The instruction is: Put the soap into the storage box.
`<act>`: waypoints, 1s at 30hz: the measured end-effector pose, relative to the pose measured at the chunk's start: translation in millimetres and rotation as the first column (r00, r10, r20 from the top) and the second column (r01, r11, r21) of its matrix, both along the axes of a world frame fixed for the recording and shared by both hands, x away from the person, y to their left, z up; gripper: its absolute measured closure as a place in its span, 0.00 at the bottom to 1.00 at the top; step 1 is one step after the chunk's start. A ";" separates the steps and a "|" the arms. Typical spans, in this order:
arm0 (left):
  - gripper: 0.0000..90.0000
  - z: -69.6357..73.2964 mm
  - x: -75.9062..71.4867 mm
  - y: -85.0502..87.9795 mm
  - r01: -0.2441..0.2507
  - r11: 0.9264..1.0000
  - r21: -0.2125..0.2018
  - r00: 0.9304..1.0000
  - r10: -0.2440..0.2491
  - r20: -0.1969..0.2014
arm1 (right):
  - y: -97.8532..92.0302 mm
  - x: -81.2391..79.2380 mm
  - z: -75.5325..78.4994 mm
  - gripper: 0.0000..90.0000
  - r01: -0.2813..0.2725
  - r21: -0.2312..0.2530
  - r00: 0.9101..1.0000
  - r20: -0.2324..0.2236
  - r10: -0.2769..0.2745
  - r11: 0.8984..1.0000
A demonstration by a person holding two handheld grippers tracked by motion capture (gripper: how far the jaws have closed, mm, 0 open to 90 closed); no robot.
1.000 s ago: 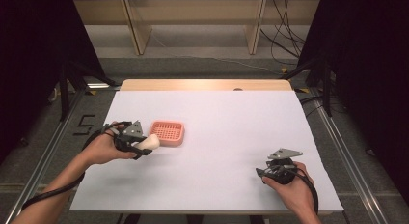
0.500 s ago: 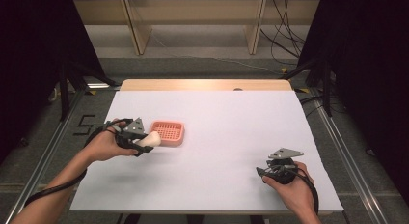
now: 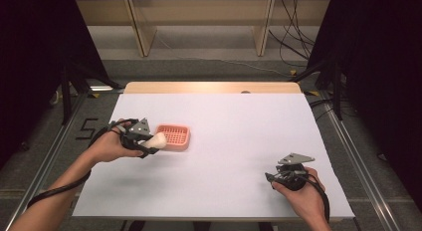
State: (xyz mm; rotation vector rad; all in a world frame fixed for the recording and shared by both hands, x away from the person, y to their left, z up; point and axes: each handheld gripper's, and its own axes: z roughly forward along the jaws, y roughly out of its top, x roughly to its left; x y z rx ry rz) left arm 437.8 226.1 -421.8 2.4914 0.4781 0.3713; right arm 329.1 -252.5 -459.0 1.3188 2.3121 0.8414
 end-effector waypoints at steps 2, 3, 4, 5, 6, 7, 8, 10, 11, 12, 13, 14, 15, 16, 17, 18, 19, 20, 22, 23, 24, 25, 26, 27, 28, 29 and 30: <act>0.55 -0.2 0.6 -0.9 -0.005 1.000 -0.002 1.000 0.005 -0.001 | 0.0 -0.1 0.1 0.57 0.000 0.000 1.000 0.000 0.000 1.000; 0.55 0.1 0.9 -1.1 0.003 1.000 0.002 1.000 -0.003 -0.003 | -0.1 -0.1 0.0 0.57 0.000 0.000 1.000 0.001 0.000 1.000; 0.55 -0.1 1.1 -1.7 0.003 1.000 0.000 1.000 -0.003 -0.002 | -0.2 -0.2 0.0 0.57 0.000 0.001 1.000 0.001 0.000 1.000; 0.55 -0.3 2.1 -2.1 0.005 1.000 0.001 1.000 -0.005 0.002 | -0.3 -0.3 -0.1 0.57 0.000 0.000 1.000 0.000 0.000 1.000; 0.55 -0.1 3.0 -2.5 0.014 1.000 0.003 1.000 -0.014 0.004 | -0.3 -0.4 -0.1 0.57 0.001 0.001 1.000 -0.001 -0.001 1.000; 0.55 -0.5 3.3 -3.1 0.009 1.000 0.002 1.000 -0.009 0.000 | -0.7 -0.3 -0.3 0.57 -0.002 -0.004 1.000 0.002 0.002 1.000; 0.55 -0.1 4.2 -3.2 0.015 1.000 0.008 1.000 -0.015 -0.001 | -0.9 -0.3 -0.2 0.57 -0.003 -0.005 1.000 0.001 0.003 1.000; 0.55 0.7 5.9 -4.0 0.016 1.000 0.009 1.000 -0.016 0.010 | -0.9 -0.3 -0.3 0.57 -0.002 -0.005 1.000 0.000 0.002 1.000; 0.55 1.0 6.5 -4.4 0.020 1.000 0.010 1.000 -0.020 0.009 | -0.8 -0.4 -0.3 0.57 -0.002 -0.004 1.000 0.000 0.002 1.000; 0.55 1.1 6.6 -4.8 0.016 1.000 0.012 1.000 -0.016 0.009 | -0.9 -0.5 -0.4 0.57 -0.002 -0.004 1.000 0.000 0.002 1.000; 0.55 1.3 6.9 -5.3 0.020 1.000 0.014 1.000 -0.020 0.009 | -0.9 -0.5 -0.3 0.56 -0.003 -0.005 1.000 0.000 0.003 1.000; 0.55 1.5 7.7 -5.9 0.022 1.000 0.013 1.000 -0.022 0.010 | -1.0 -0.5 -0.3 0.56 -0.003 -0.005 1.000 0.000 0.003 1.000; 0.55 1.5 7.7 -5.9 0.022 1.000 0.013 1.000 -0.022 0.010 | -1.0 -0.5 -0.3 0.56 -0.003 -0.005 1.000 0.000 0.003 1.000; 0.55 2.0 8.7 -6.7 0.020 1.000 0.012 1.000 -0.020 0.015 | -0.9 -0.9 0.2 0.56 0.002 -0.002 1.000 -0.004 -0.002 1.000; 0.55 3.0 10.0 -6.3 0.030 0.999 0.021 0.999 -0.031 0.021 | -0.4 -1.4 0.7 0.56 0.011 0.003 1.000 -0.011 -0.011 1.000; 0.55 3.0 10.0 -6.3 0.030 0.999 0.021 0.999 -0.031 0.021 | -0.4 -1.4 0.7 0.56 0.011 0.003 1.000 -0.011 -0.011 1.000; 0.55 2.5 9.9 -7.1 0.015 1.000 0.004 1.000 -0.015 0.018 | -0.2 -1.6 0.8 0.56 0.013 0.009 1.000 -0.012 -0.013 1.000; 0.55 3.2 11.3 -7.5 0.015 1.000 0.003 1.000 -0.015 0.024 | -0.1 -2.1 0.9 0.57 0.018 0.012 1.000 -0.017 -0.018 1.000; 0.55 3.7 12.3 -7.8 0.009 1.000 0.003 0.999 -0.010 0.030 | -1.1 -1.5 0.1 0.57 0.006 0.000 1.000 -0.004 -0.006 1.000; 0.55 4.5 13.3 -7.9 0.020 1.000 0.008 0.999 -0.020 0.034 | -1.1 -1.7 0.4 0.57 0.010 -0.002 1.000 -0.008 -0.010 1.000; 0.55 4.7 13.7 -8.2 0.020 1.000 0.006 0.999 -0.020 0.035 | -1.0 -1.6 0.1 0.56 0.008 0.000 1.000 -0.004 -0.008 1.000; 0.55 5.1 14.4 -8.4 0.024 1.000 0.009 0.999 -0.024 0.036 | -1.2 -1.7 0.1 0.57 0.007 0.000 1.000 -0.003 -0.007 1.000; 0.55 5.5 14.7 -8.7 0.022 1.000 0.009 0.999 -0.023 0.036 | -1.2 -1.8 0.1 0.56 0.006 0.000 1.000 -0.002 -0.006 1.000; 0.55 5.5 14.6 -9.1 0.013 1.000 0.005 0.999 -0.013 0.032 | -1.2 -1.8 0.2 0.57 0.006 0.000 1.000 -0.002 -0.006 1.000; 0.55 5.9 15.2 -9.3 0.013 1.000 0.004 0.999 -0.013 0.032 | -0.4 -2.5 1.2 0.56 0.018 0.010 1.000 -0.016 -0.018 1.000; 0.55 6.5 16.1 -9.4 0.016 1.000 0.011 0.999 -0.016 0.036 | -1.1 -1.9 0.3 0.56 0.009 0.002 1.000 -0.005 -0.009 1.000; 0.55 6.5 16.1 -9.4 0.016 1.000 0.011 0.999 -0.016 0.036 | -1.3 -1.8 0.1 0.56 0.007 0.000 1.000 -0.003 -0.007 1.000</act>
